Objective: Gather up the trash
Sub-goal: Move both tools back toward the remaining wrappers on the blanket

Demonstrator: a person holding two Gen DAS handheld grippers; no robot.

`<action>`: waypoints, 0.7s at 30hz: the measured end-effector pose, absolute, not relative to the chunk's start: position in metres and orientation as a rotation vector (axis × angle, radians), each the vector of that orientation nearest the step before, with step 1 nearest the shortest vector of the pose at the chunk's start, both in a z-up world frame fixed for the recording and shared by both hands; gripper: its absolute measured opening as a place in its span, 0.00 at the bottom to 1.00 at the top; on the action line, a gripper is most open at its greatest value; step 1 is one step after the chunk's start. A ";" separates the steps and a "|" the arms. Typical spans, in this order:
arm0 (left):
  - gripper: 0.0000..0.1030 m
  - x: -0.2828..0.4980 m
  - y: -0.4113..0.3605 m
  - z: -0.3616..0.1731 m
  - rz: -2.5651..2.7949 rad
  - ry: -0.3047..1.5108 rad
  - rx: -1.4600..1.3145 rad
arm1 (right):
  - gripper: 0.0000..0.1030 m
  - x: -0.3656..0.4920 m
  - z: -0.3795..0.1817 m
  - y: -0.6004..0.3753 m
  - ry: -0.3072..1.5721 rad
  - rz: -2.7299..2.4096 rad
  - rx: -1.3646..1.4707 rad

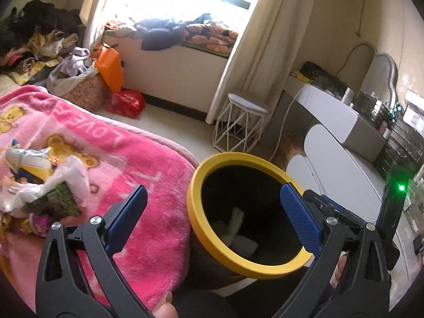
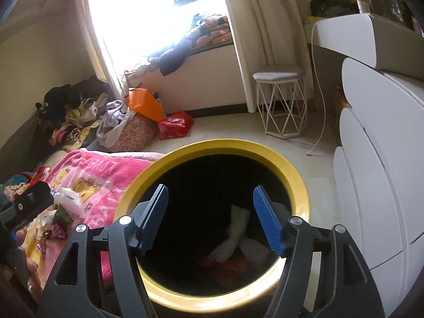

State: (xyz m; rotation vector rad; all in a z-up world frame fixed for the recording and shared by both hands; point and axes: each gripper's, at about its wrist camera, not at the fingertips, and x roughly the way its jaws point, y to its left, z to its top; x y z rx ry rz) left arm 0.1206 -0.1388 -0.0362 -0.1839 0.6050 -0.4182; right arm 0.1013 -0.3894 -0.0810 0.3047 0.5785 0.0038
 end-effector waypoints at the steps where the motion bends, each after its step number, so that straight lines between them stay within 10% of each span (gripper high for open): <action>1: 0.90 0.119 -0.135 -0.034 -0.412 0.595 -0.184 | 0.63 0.101 -0.080 -0.388 0.576 0.010 0.301; 21: 0.90 0.105 -0.075 -0.009 -0.291 0.481 -0.239 | 0.68 0.091 -0.049 -0.328 0.507 0.163 0.202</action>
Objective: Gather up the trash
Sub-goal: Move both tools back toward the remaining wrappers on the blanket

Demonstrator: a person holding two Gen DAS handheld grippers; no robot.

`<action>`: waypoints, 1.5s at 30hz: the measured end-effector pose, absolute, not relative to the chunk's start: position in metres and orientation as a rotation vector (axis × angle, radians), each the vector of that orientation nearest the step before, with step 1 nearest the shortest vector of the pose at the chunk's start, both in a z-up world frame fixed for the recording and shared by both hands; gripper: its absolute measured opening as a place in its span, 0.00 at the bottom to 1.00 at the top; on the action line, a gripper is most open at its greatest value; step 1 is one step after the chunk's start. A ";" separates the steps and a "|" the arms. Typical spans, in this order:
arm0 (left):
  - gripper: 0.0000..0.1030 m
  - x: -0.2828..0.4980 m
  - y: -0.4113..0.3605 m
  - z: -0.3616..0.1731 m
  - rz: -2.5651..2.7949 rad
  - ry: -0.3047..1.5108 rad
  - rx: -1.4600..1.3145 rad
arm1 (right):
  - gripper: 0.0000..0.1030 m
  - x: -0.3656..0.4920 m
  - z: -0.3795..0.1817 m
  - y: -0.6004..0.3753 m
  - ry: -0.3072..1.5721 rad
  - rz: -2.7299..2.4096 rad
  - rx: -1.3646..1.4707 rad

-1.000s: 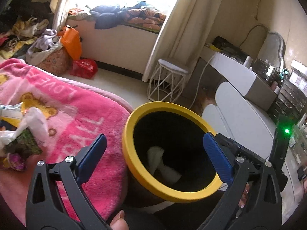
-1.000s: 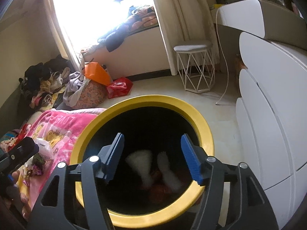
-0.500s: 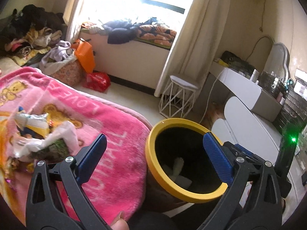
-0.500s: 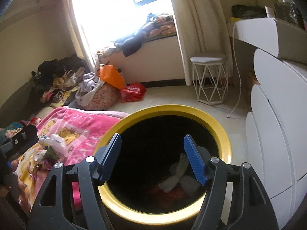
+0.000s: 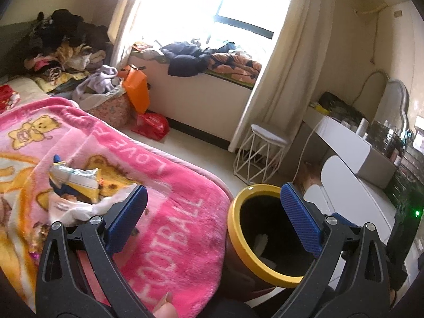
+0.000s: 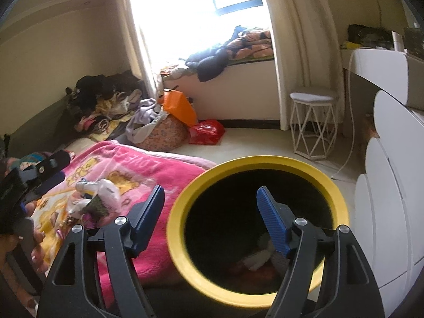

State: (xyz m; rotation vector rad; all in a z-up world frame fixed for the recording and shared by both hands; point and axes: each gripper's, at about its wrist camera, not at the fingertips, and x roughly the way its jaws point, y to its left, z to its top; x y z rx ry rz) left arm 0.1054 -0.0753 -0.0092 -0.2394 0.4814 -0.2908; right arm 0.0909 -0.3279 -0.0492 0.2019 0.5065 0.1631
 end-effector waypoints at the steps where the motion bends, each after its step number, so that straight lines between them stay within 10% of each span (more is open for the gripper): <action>1: 0.90 0.105 -0.074 -0.009 -0.286 0.479 -0.242 | 0.68 0.091 -0.048 -0.324 0.506 0.173 0.194; 45: 0.86 0.123 0.094 -0.050 0.075 0.580 -0.409 | 0.66 0.159 -0.064 -0.142 0.655 0.591 -0.002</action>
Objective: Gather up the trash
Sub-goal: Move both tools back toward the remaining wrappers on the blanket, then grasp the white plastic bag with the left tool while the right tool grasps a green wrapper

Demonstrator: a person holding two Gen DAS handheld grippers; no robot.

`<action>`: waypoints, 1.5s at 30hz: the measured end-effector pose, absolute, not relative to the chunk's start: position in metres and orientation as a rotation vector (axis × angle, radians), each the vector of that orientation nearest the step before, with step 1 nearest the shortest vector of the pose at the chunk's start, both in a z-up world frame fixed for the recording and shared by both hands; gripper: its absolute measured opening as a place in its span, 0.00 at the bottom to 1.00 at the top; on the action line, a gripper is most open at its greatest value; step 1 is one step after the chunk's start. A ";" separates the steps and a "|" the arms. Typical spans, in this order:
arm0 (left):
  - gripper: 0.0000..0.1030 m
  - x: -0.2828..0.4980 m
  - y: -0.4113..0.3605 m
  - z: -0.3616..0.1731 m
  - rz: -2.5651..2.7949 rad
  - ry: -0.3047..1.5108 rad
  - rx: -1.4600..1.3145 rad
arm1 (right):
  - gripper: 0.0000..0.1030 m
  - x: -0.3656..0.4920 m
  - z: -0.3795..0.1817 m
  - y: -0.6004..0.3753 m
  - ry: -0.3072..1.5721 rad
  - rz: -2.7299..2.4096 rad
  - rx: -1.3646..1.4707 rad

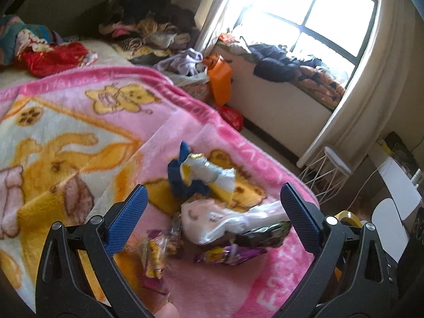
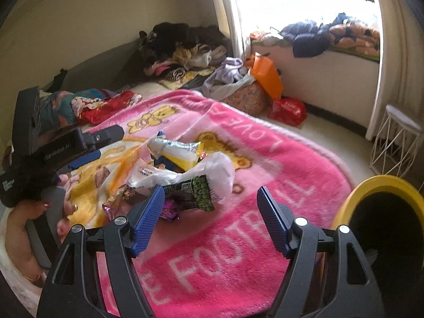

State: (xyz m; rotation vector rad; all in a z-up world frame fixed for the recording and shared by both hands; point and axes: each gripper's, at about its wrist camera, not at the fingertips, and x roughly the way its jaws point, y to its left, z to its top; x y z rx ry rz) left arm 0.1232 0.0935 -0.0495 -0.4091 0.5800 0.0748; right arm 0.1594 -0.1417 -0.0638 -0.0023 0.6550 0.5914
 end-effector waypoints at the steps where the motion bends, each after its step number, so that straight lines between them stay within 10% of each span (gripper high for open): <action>1: 0.84 0.125 0.095 -0.054 0.072 0.595 -0.414 | 0.65 0.161 -0.066 -0.140 0.663 0.596 -0.001; 14: 0.66 0.150 0.105 -0.090 0.030 0.728 -0.460 | 0.56 0.196 -0.098 -0.106 0.786 0.651 0.006; 21: 0.51 0.160 0.105 -0.101 0.005 0.772 -0.486 | 0.19 0.204 -0.107 -0.104 0.817 0.689 0.037; 30: 0.23 0.163 0.095 -0.097 -0.010 0.759 -0.464 | 0.14 0.189 -0.097 -0.128 0.775 0.683 0.099; 45: 0.18 0.141 0.066 -0.051 -0.065 0.637 -0.422 | 0.08 0.152 -0.065 -0.182 0.654 0.620 0.150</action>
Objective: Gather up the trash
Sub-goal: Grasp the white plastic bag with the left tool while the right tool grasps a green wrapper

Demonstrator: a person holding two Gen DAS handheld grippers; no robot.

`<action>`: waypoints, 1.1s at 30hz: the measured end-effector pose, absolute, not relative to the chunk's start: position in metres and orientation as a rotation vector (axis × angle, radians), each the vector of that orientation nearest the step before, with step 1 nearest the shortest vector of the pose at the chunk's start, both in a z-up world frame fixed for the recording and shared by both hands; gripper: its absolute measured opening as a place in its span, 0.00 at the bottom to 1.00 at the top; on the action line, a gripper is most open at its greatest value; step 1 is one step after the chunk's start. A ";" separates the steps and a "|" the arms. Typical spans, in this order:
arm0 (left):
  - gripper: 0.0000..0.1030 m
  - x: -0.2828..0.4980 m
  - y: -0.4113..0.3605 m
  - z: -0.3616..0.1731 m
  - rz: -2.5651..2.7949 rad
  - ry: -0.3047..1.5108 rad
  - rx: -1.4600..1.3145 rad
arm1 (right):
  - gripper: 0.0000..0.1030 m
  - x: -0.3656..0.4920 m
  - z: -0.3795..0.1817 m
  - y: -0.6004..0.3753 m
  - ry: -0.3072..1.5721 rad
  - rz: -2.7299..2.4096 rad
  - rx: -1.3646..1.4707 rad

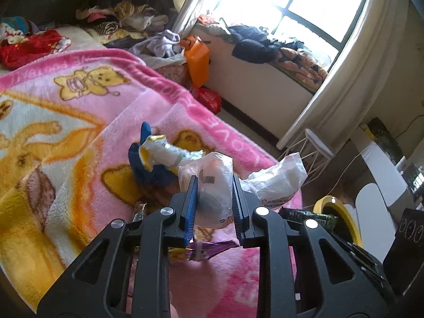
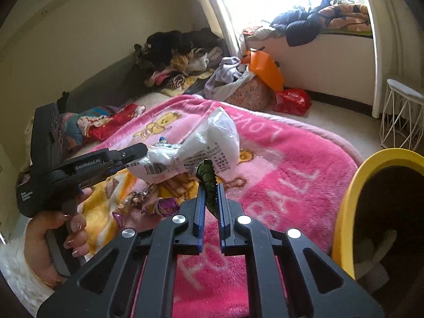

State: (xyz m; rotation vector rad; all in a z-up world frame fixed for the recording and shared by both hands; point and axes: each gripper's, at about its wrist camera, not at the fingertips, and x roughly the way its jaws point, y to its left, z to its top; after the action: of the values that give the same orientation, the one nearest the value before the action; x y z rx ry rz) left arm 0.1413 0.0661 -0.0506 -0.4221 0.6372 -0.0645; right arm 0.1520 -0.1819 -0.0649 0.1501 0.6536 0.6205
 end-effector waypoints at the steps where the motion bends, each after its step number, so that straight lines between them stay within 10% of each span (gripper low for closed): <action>1: 0.18 0.140 0.066 -0.048 -0.066 0.631 -0.420 | 0.08 0.150 -0.063 -0.184 0.648 0.620 0.153; 33: 0.18 0.112 0.012 0.011 -0.166 0.501 -0.326 | 0.07 0.110 -0.023 -0.275 0.500 0.439 0.227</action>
State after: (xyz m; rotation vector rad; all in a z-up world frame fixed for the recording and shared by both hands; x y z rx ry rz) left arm 0.1115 0.0125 0.0114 -0.3261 0.5013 -0.1662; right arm 0.1103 -0.2751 -0.0232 0.2271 0.5004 0.4386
